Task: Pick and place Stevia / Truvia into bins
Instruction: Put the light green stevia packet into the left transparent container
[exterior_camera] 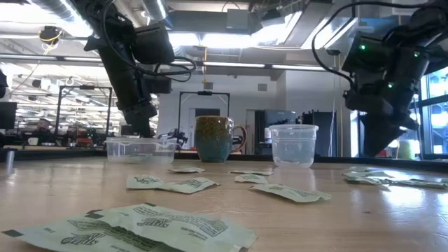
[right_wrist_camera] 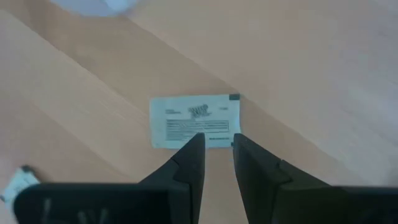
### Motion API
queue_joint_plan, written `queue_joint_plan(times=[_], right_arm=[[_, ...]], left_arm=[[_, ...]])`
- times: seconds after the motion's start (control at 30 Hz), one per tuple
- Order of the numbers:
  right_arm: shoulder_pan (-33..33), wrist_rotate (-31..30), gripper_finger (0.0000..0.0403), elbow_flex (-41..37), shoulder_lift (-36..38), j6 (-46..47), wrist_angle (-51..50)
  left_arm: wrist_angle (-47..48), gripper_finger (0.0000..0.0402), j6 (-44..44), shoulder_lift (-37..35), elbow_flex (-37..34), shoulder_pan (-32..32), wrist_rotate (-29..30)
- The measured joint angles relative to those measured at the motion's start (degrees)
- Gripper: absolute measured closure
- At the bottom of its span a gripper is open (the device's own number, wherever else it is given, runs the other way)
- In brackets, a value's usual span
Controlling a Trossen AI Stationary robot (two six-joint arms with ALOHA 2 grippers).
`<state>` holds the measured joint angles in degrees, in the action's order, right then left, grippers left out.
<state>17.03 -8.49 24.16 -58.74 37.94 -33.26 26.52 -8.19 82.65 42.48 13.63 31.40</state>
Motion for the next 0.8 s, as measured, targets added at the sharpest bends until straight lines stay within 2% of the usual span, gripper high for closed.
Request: queue_joint_plan(times=[0.17,0.37,0.8], right_arm=[[0.0,-1.2,0.0315,-2.2,0.0,-4.3,5.7],[0.0,-5.3,0.0315,-2.2,0.0,-5.6,5.3],[0.0,-5.1,0.0315,-2.2,-2.3,-5.5,5.2]], left_arm=[[0.0,0.0335,0.0,0.0,0.0,0.0,0.0],[0.0,0.0333,0.0,0.0,0.0,0.0,0.0],[0.0,0.0334,0.0,0.0,0.0,0.0,0.0]])
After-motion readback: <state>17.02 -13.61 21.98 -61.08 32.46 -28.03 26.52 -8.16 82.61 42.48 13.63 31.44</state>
